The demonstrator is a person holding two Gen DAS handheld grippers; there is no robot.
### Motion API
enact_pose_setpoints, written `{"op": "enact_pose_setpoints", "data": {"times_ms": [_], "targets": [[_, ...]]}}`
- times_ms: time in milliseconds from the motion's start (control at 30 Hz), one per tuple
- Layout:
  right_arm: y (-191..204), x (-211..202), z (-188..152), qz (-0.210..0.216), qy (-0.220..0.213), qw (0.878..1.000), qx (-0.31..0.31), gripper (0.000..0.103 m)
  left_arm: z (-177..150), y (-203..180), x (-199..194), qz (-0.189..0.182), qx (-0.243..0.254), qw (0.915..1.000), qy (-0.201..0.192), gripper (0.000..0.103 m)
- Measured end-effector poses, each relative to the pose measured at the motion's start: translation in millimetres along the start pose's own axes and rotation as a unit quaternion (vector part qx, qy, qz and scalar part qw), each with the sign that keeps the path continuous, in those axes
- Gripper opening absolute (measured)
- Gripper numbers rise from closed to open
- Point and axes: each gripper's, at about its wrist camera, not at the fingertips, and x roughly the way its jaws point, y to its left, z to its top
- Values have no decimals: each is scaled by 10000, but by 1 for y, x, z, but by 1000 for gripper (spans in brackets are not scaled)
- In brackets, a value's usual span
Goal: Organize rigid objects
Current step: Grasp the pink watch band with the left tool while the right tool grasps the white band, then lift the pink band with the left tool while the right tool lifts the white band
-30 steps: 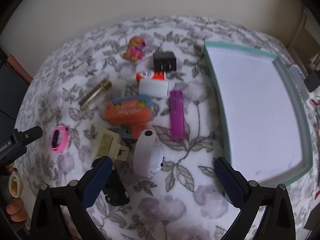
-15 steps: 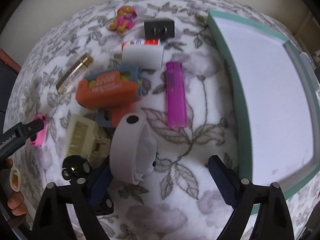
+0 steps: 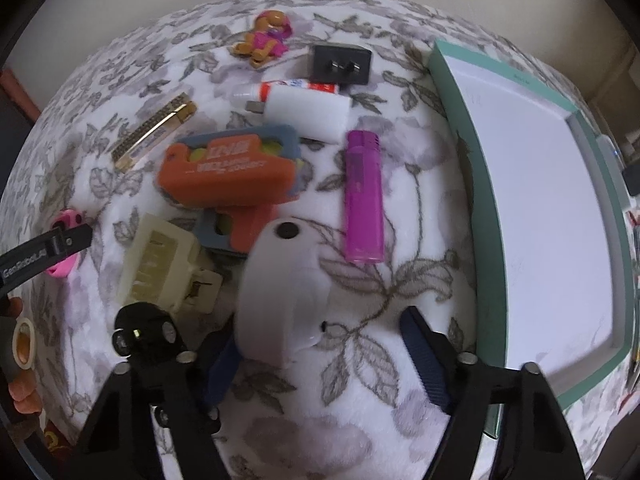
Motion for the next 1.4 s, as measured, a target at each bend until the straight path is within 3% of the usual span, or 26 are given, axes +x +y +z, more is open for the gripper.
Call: {"op": "enact_pose_setpoints", "data": {"times_ms": [133,367,633,833,1067,1400], "targets": [[17,-9,-1,31,-37,9999,-164,54,-1,-6,-8,-27,77,10000,-32,85],[28,-12,-1,114,-31,9999,-113,40,1,-13,-20,-70,137,9998,-130,61],[30,-8,0,160,-45,9998,-91,37,-1,-10,-24,-81,93,9999,-92,60],[-3,-10,4,328,-68,9994,-15,37,-5,-2,-30,-83,78,9999,-63,60],[-19,-35,8,489,-171,9986,109,36,-7,-3,-64,-100,89,9996,-266,60],[-33,-75,17,711,-746,9944,232,32,-4,-21,-116,-140,268,9968,-735,60]]}}
